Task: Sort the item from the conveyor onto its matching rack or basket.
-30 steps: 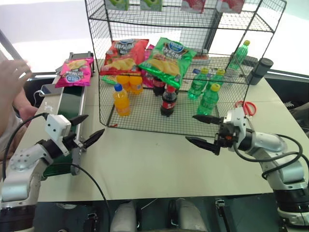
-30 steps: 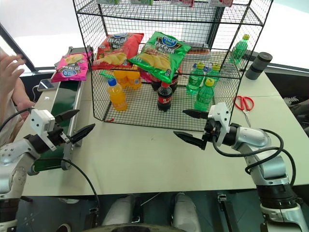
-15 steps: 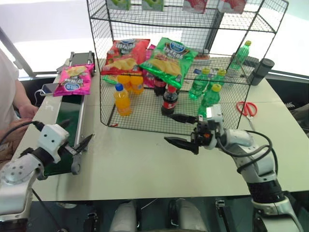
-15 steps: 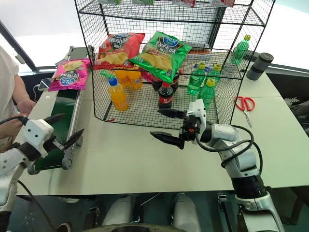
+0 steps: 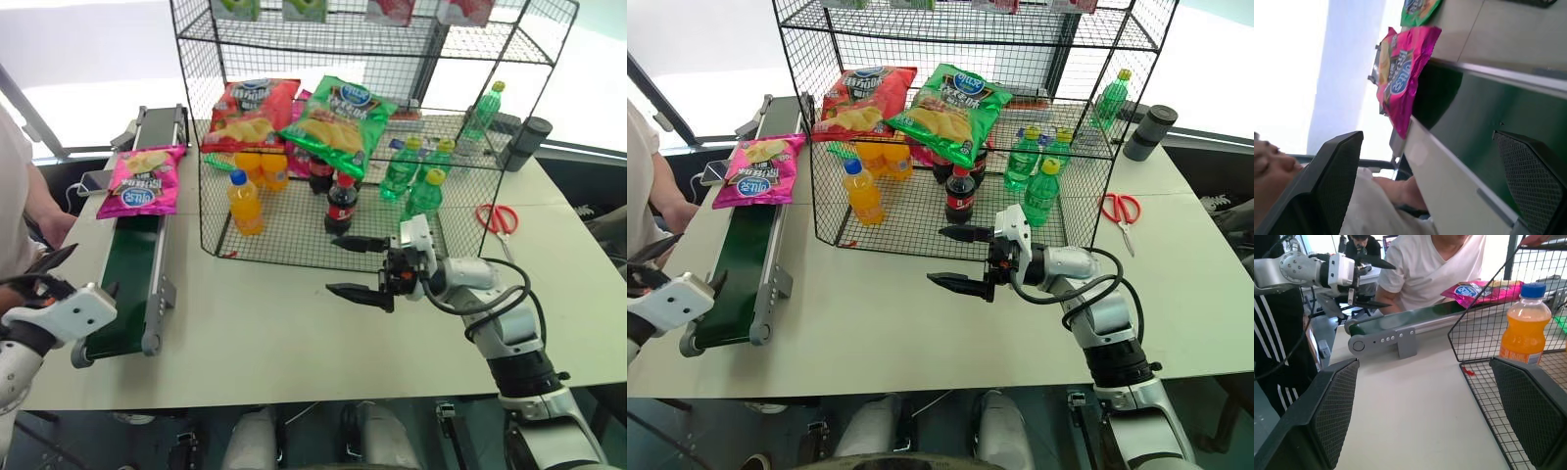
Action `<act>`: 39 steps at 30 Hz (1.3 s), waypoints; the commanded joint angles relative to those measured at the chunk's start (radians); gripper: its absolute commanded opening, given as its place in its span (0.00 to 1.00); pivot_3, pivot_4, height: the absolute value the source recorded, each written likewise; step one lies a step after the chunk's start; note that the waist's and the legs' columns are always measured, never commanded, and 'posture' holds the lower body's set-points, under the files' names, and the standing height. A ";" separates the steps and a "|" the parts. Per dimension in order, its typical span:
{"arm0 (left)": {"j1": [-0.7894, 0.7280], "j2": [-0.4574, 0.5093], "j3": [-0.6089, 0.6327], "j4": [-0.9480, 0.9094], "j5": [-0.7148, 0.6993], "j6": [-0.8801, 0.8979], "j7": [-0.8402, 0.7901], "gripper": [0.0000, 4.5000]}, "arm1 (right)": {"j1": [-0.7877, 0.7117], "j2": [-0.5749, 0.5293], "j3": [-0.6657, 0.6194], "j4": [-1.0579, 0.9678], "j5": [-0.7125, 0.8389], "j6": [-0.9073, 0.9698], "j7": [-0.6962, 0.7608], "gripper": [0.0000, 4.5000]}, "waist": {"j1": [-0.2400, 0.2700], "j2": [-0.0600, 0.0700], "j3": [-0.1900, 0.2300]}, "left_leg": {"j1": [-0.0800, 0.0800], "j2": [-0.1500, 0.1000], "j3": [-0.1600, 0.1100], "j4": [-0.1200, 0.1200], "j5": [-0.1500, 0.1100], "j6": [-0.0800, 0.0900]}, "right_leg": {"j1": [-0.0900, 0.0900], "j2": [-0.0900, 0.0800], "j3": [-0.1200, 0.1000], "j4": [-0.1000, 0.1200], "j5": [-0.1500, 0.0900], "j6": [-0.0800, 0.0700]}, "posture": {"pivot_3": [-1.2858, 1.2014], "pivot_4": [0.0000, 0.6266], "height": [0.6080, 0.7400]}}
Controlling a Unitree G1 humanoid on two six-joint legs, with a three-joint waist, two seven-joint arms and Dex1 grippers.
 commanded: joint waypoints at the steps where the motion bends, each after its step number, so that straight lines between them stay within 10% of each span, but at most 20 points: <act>1: 0.009 -0.003 0.015 -0.031 0.112 0.015 0.083 1.00 | -0.028 0.010 0.004 -0.017 -0.004 -0.028 0.021 0.99 | 0.001 0.000 0.000 | 0.000 0.000 0.000 0.000 0.000 0.000 | 0.000 0.000 0.000 0.000 0.000 0.000 | 0.52 0.24 1.00; 39: -0.060 -0.041 -0.200 -0.107 0.325 0.214 0.138 1.00 | -0.002 0.005 -0.031 -0.074 0.041 -0.004 0.015 0.99 | -0.001 -0.001 -0.001 | 0.000 0.002 0.003 0.000 0.000 0.000 | -0.002 -0.001 0.001 0.001 0.001 -0.002 | 0.52 0.24 1.00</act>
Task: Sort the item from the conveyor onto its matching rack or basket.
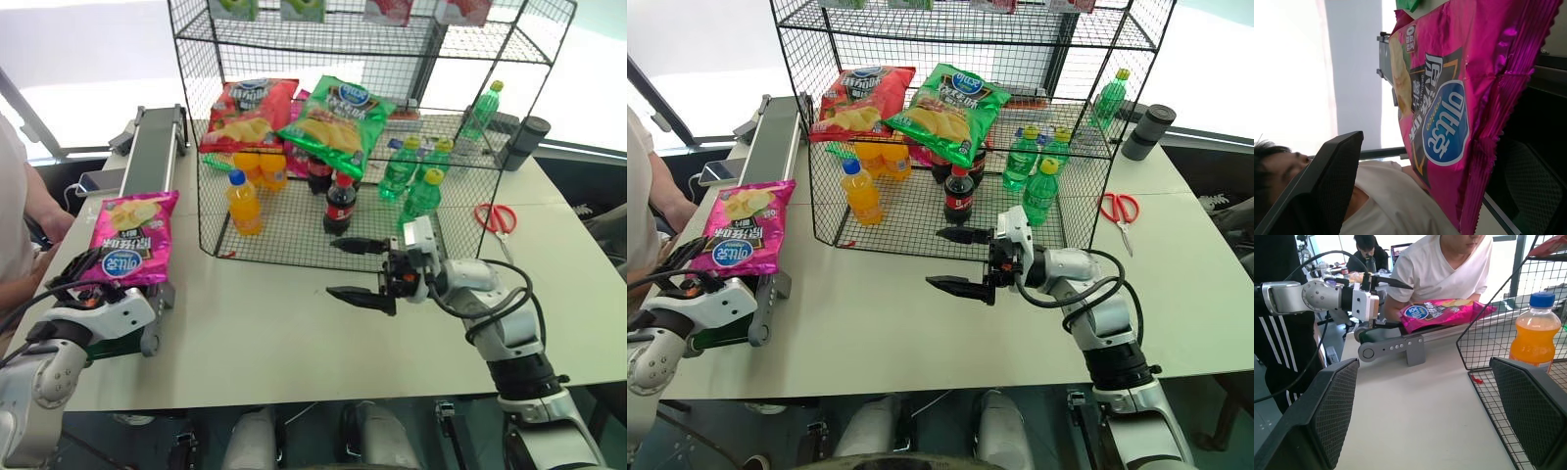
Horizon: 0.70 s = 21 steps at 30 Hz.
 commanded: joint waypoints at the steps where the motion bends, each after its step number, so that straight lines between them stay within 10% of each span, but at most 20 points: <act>1: -0.009 -0.003 -0.007 -0.036 0.004 0.014 0.000 1.00 | -0.017 -0.001 -0.016 -0.037 0.004 -0.013 -0.004 0.99 | 0.000 0.000 0.000 | 0.000 0.000 0.000 0.000 0.000 0.000 | 0.000 0.000 0.000 0.000 0.000 0.000 | 0.52 0.24 1.00; 6: -0.027 -0.001 -0.018 -0.043 -0.009 0.026 -0.011 1.00 | -0.015 0.002 -0.005 -0.031 -0.019 -0.027 -0.011 0.99 | 0.000 0.000 0.000 | 0.000 0.000 0.000 0.000 0.000 0.000 | 0.000 0.000 0.000 0.000 0.000 0.000 | 0.52 0.24 1.00; 16: -0.055 -0.002 -0.033 -0.041 -0.024 0.041 -0.033 0.00 | -0.024 0.001 -0.013 -0.015 -0.040 -0.038 -0.023 1.00 | 0.000 0.000 0.000 | 0.000 0.000 0.000 0.000 0.000 0.000 | 0.001 0.000 0.000 0.000 0.000 0.000 | 0.52 0.24 1.00; 21: -0.095 -0.007 0.017 -0.048 -0.138 0.045 -0.064 0.00 | -0.030 0.006 -0.014 -0.001 -0.053 -0.058 -0.036 1.00 | 0.002 0.000 0.000 | 0.000 0.000 0.001 0.000 0.000 0.000 | 0.001 0.000 0.000 0.000 0.000 0.000 | 0.52 0.24 1.00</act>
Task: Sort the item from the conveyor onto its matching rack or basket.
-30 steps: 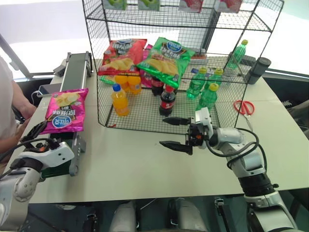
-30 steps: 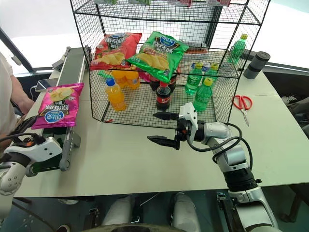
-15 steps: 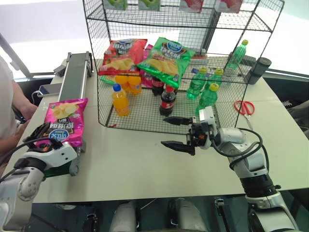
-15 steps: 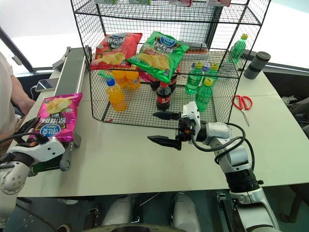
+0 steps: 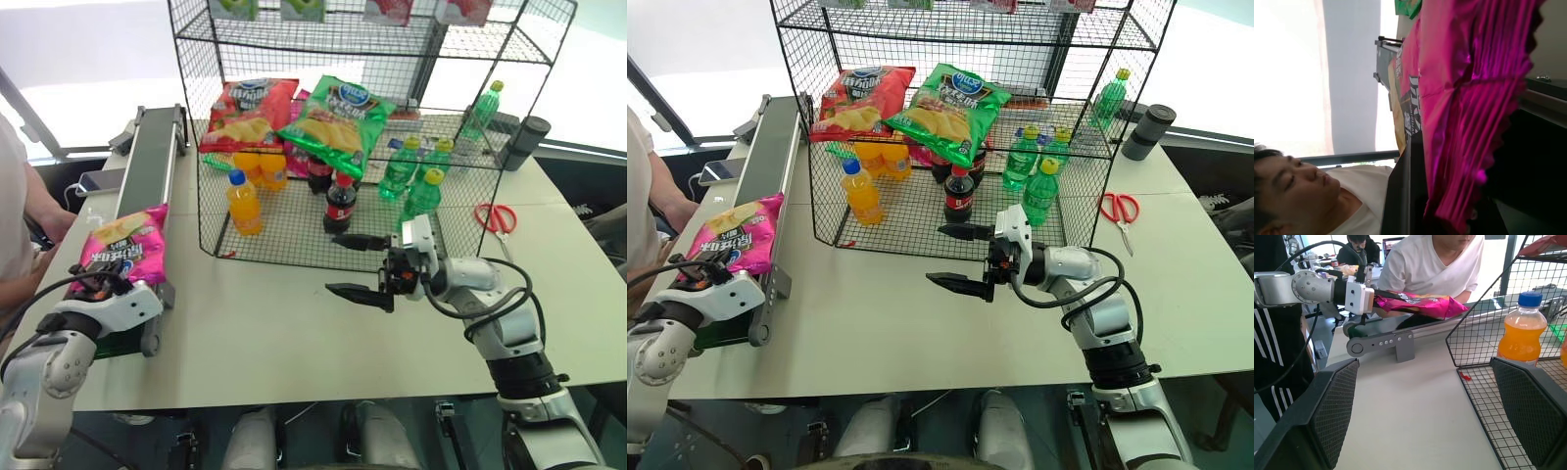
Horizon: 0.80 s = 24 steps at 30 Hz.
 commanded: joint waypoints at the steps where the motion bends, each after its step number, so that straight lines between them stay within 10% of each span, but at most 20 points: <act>1: -0.035 0.005 0.061 -0.031 -0.101 -0.004 -0.022 0.00 | -0.025 0.005 -0.015 -0.004 -0.007 -0.027 -0.007 1.00 | 0.001 0.000 0.000 | 0.000 0.000 0.000 0.000 0.000 0.000 | 0.000 0.000 0.000 0.000 0.000 0.000 | 0.52 0.24 1.00; 9: -0.106 0.026 0.341 -0.079 -0.905 0.076 -0.453 0.00 | -0.034 -0.003 -0.020 0.018 -0.023 -0.043 -0.002 1.00 | -0.006 0.000 0.000 | 0.000 0.001 0.000 0.000 0.000 0.000 | 0.002 0.000 0.000 0.000 0.000 0.000 | 0.52 0.24 1.00; 17: 0.003 0.210 0.681 -0.120 -1.697 0.681 -0.732 0.00 | -0.018 -0.047 -0.041 -0.003 0.026 0.038 0.013 1.00 | -0.020 0.001 0.001 | 0.001 0.001 0.000 0.000 0.001 -0.002 | 0.003 0.003 0.000 0.001 0.000 0.000 | 0.52 0.24 1.00; 24: -0.013 0.128 0.461 -0.209 -2.012 0.876 -0.698 0.00 | 0.044 -0.162 -0.107 -0.149 0.305 0.425 0.013 1.00 | -0.013 0.001 0.001 | 0.001 -0.001 -0.002 0.000 0.001 -0.002 | 0.005 0.003 0.000 -0.001 0.000 0.000 | 0.52 0.24 1.00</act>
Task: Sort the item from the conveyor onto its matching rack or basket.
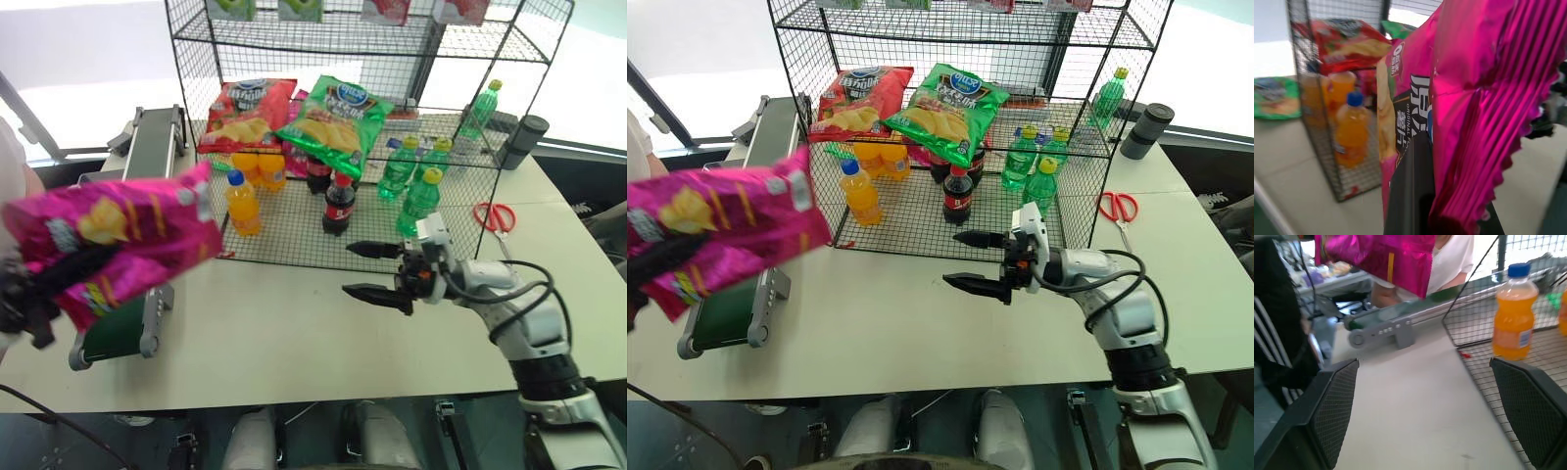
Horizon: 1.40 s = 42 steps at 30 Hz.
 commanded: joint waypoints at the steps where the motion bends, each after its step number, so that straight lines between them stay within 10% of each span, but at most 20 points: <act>1: -0.068 -0.063 -0.142 -0.051 -0.117 0.035 0.042 0.00 | 0.020 -0.048 -0.045 -0.096 0.143 0.163 -0.001 1.00 | -0.002 -0.001 -0.001 | 0.000 0.000 0.000 0.000 0.000 0.000 | 0.000 0.000 0.000 0.000 0.000 0.000 | 0.52 0.24 1.00; 9: -0.308 -0.211 -0.472 -0.014 -0.101 0.053 0.049 0.00 | 0.058 -0.067 -0.090 -0.153 0.282 0.354 -0.095 1.00 | -0.002 -0.001 -0.002 | 0.000 -0.001 -0.002 0.001 0.000 0.000 | 0.002 0.002 0.000 0.000 0.000 0.000 | 0.52 0.24 1.00; 24: -0.431 -0.322 -0.613 0.028 -0.005 0.019 0.083 0.00 | 0.017 -0.028 -0.099 -0.200 0.436 0.472 -0.189 1.00 | 0.003 -0.001 -0.002 | 0.000 -0.001 -0.002 0.001 0.000 0.000 | 0.002 0.003 0.000 -0.001 0.000 0.000 | 0.52 0.24 1.00; 34: -0.426 -0.333 -0.615 0.047 0.018 0.028 0.101 0.00 | -0.003 -0.024 -0.065 -0.167 0.393 0.455 -0.190 0.05 | 0.017 -0.001 -0.002 | 0.000 -0.001 -0.002 0.001 0.000 0.000 | 0.002 0.003 0.000 -0.001 0.000 0.000 | 0.52 0.24 1.00; 37: -0.423 -0.319 -0.603 0.063 0.053 0.016 0.105 0.18 | 0.015 -0.050 -0.074 -0.157 0.342 0.409 -0.160 0.03 | 0.020 -0.001 -0.002 | -0.001 -0.001 -0.002 0.001 0.000 0.000 | 0.002 0.003 0.000 -0.001 0.000 0.000 | 0.52 0.24 1.00; 42: -0.400 -0.286 -0.597 0.072 0.103 -0.001 0.069 0.75 | 0.101 -0.122 -0.144 -0.196 0.261 0.312 -0.136 0.03 | 0.020 -0.001 -0.002 | -0.001 -0.001 -0.002 0.001 0.000 0.001 | 0.001 0.003 0.000 -0.002 0.000 0.000 | 0.52 0.24 1.00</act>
